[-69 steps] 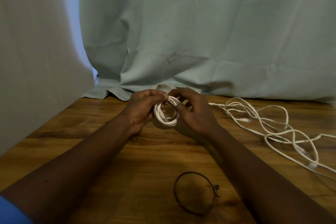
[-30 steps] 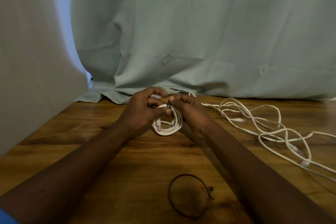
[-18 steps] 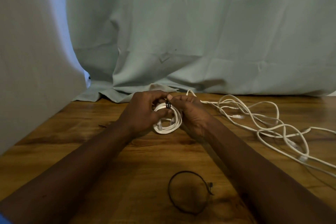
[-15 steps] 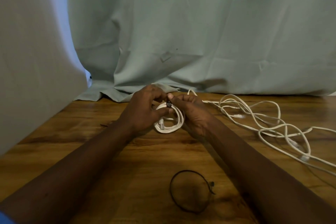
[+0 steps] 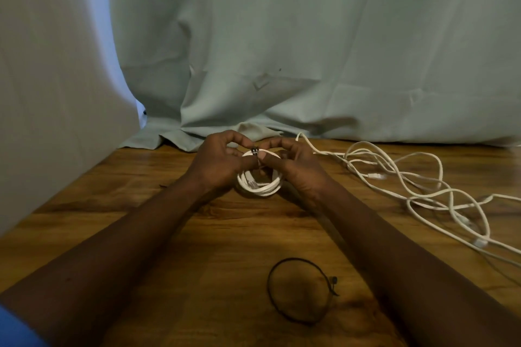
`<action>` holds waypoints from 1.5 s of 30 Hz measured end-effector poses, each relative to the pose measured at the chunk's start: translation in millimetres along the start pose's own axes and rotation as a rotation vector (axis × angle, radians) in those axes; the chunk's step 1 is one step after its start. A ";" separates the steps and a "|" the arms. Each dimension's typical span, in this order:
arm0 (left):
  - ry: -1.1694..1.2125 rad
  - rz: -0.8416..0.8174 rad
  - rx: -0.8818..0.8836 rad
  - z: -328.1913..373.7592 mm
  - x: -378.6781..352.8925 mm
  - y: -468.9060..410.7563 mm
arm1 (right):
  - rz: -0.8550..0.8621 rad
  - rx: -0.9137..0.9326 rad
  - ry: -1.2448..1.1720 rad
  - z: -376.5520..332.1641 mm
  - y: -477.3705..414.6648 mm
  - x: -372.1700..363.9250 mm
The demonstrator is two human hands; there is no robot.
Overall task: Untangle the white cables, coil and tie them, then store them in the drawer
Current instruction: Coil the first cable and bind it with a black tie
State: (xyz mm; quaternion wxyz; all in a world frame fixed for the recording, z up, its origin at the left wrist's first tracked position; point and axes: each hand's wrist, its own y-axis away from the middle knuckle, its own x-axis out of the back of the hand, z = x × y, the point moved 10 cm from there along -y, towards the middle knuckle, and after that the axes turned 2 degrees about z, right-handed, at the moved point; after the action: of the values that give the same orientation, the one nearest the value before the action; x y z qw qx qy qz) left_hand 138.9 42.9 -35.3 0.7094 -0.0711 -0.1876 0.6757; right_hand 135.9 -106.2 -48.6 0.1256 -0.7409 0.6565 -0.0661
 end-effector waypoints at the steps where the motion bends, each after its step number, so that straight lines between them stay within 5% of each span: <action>1: 0.025 0.004 0.018 -0.3 0.5 0.4 | -0.005 0.044 0.036 -4.0 1.6 -1.1; 7: 0.156 0.089 0.175 -20.2 10.0 -4.9 | -0.009 0.550 0.801 -52.3 18.6 -17.0; 12: 0.124 0.109 0.209 -27.9 12.3 -6.1 | -0.043 0.620 1.027 -53.1 20.3 -27.3; 29: 0.137 0.186 0.197 -24.3 10.1 -0.7 | 0.000 0.624 1.259 -59.0 22.0 -37.3; 34: -0.001 0.150 0.026 -8.0 6.3 -0.9 | -0.026 0.587 1.159 -47.1 19.0 -33.4; 40: 0.010 -0.016 -0.110 4.4 -11.6 1.4 | 0.186 0.586 0.829 -45.5 16.5 -11.3; 45: -0.349 0.133 -0.443 35.2 -3.5 10.1 | 0.120 0.558 0.784 -46.0 12.9 -9.3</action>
State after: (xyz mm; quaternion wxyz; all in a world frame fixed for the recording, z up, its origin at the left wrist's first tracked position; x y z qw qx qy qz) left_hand 116.7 34.9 -7.1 0.5876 -0.1191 -0.4449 0.6653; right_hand 110.3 -102.9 -7.3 0.0663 -0.5590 0.6530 -0.5067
